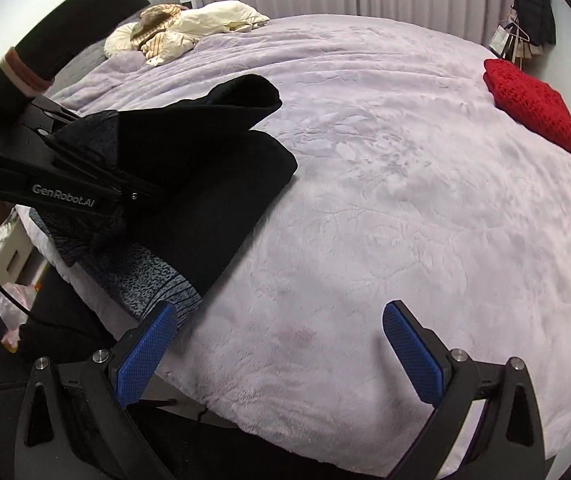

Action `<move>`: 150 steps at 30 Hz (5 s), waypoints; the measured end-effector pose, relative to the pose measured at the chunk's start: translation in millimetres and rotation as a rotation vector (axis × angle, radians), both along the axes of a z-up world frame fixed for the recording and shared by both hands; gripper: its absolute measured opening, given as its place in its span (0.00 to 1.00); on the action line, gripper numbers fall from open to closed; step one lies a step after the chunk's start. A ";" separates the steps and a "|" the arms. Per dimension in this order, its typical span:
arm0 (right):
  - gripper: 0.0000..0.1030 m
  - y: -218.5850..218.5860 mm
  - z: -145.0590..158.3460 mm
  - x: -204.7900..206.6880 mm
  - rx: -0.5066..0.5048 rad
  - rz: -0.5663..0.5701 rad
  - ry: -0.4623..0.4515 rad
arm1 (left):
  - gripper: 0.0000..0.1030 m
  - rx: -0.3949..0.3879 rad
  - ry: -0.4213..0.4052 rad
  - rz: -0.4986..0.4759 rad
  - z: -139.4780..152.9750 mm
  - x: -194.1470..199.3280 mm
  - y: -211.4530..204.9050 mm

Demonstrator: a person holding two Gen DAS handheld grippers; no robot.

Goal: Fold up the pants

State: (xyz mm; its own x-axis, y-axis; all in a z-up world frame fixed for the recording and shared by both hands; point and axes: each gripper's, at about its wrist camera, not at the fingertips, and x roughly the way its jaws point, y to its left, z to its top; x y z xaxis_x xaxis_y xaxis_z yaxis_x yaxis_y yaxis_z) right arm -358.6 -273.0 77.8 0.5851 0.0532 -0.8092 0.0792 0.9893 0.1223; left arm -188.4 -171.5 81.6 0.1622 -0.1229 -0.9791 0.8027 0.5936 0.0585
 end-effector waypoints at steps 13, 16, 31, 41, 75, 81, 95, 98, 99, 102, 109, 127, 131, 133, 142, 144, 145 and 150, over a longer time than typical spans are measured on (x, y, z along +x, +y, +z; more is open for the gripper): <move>1.00 -7.8 22.4 -12.2 0.321 0.086 -0.181 | 0.96 -0.219 -0.237 0.180 69.0 20.3 81.8; 1.00 3.0 16.6 10.6 0.308 0.060 -0.119 | 0.96 -0.123 -0.260 0.271 35.7 37.3 108.2; 0.24 63.3 39.9 75.1 0.246 0.044 -0.123 | 0.96 -0.294 -0.171 0.485 -0.5 81.5 172.3; 0.32 40.7 8.3 78.2 0.296 -0.110 0.024 | 0.97 -0.231 -0.186 0.404 -7.0 74.2 158.3; 1.00 89.1 33.0 177.8 0.023 -0.021 -0.091 | 1.00 -0.202 -0.319 0.577 -9.2 144.4 174.0; 0.99 62.7 -3.2 190.6 0.107 -0.027 0.005 | 1.00 -0.112 -0.287 0.629 -41.1 164.2 179.3; 1.00 93.3 27.4 167.9 -0.040 -0.012 -0.039 | 1.00 -0.237 -0.252 0.534 2.4 119.2 191.0; 1.00 125.5 27.5 160.7 -0.114 0.105 -0.014 | 1.00 -0.262 -0.189 0.429 -3.0 90.7 187.7; 1.00 133.8 21.6 158.0 -0.141 0.136 0.004 | 1.00 -0.238 -0.186 0.414 -9.8 84.4 187.0; 1.00 143.6 -7.0 152.3 -0.202 0.177 0.084 | 1.00 -0.212 -0.209 0.398 -29.3 70.5 194.5; 1.00 107.7 -14.1 115.6 -0.219 0.093 0.094 | 1.00 -0.323 -0.161 0.437 -6.0 57.2 231.0; 1.00 129.5 -22.3 77.9 -0.347 0.203 0.071 | 1.00 -0.345 -0.009 0.359 -44.7 23.7 229.6; 1.00 94.7 9.7 40.9 -0.136 0.172 -0.002 | 1.00 -0.388 -0.122 0.338 -9.2 14.5 228.0; 1.00 91.3 26.1 27.5 -0.085 0.207 -0.073 | 1.00 -0.383 -0.125 0.323 -6.7 17.2 219.7; 1.00 106.0 -10.3 58.2 -0.054 0.298 0.047 | 1.00 -0.367 0.015 0.379 -23.6 37.8 215.9; 1.00 88.9 8.6 48.4 -0.021 0.256 -0.016 | 1.00 -0.415 -0.017 0.395 -5.3 41.1 227.7; 1.00 71.1 21.0 44.3 -0.007 0.194 -0.058 | 1.00 -0.436 -0.019 0.410 3.3 45.6 235.5; 1.00 -20.2 28.2 40.9 0.192 -0.087 -0.075 | 1.00 -0.459 0.113 0.448 -9.7 70.7 234.7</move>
State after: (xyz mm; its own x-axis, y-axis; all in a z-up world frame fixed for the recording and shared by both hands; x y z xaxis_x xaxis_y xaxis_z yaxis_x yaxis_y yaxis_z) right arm -317.7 -293.2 106.0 0.6526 0.1487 -0.7430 0.1463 0.9374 0.3161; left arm -117.6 63.1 71.9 0.1937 -0.4769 -0.8574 0.4582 0.8167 -0.3508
